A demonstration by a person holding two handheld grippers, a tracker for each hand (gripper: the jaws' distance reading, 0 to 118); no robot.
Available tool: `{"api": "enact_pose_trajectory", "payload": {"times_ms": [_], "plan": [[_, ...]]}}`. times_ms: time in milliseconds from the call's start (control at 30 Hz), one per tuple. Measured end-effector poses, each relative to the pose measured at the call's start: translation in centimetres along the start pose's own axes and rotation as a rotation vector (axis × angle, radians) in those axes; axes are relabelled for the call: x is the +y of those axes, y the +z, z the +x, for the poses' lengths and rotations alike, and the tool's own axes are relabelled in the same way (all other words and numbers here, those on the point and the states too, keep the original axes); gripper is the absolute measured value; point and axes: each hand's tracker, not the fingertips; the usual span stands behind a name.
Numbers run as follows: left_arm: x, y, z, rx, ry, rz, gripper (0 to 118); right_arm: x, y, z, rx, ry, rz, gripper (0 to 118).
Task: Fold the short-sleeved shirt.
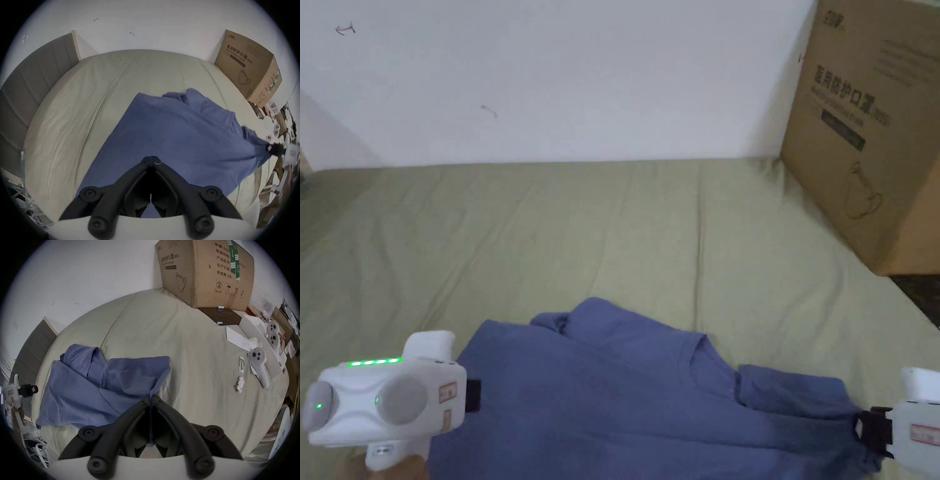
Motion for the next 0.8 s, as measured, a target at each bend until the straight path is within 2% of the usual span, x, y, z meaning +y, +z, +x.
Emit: {"api": "enact_pose_trajectory", "payload": {"times_ms": [67, 100, 200, 233, 433, 533, 633, 667, 733, 767, 800], "plan": [[2.5, -2.0, -1.0, -0.016, 0.056, 0.001, 0, 0.4, -0.4, 0.3, 0.005, -0.013, -0.006, 0], [3.7, -3.1, -1.4, -0.018, 0.082, 0.013, 4, 0.6, -0.7, 0.4, 0.008, -0.022, -0.013, 0], [7.2, -6.8, -2.1, 0.018, 0.058, -0.010, 79, 1.0, -1.4, 0.5, 0.005, -0.027, -0.028, 0], [8.1, -8.1, -2.2, 0.027, 0.045, -0.027, 94, 1.0, -1.5, 0.5, 0.004, -0.023, -0.035, 0], [11.8, -13.0, -2.9, 0.021, 0.055, -0.046, 93, 1.0, -1.7, 0.5, -0.008, -0.018, -0.050, 0], [11.8, -15.1, -2.5, -0.049, 0.069, -0.103, 93, 1.0, -1.6, 0.3, -0.015, -0.019, -0.046, 0], [10.3, -17.4, -1.7, -0.064, 0.043, -0.167, 78, 0.9, -2.0, 0.3, -0.019, -0.023, -0.053, 0], [9.6, -17.5, -1.2, 0.034, -0.019, -0.125, 74, 0.6, -1.8, -0.2, -0.020, -0.021, -0.054, 0], [9.1, -16.4, -0.5, 0.041, -0.030, -0.080, 51, 0.4, -2.0, 0.0, -0.020, -0.031, -0.063, 0], [9.3, -16.0, -0.3, 0.067, -0.041, -0.075, 45, 0.3, -2.0, 0.0, -0.022, -0.039, -0.063, 0], [9.4, -15.7, -0.2, 0.095, -0.068, -0.064, 45, 0.2, -1.9, 0.0, -0.018, -0.051, -0.065, 0]]}}
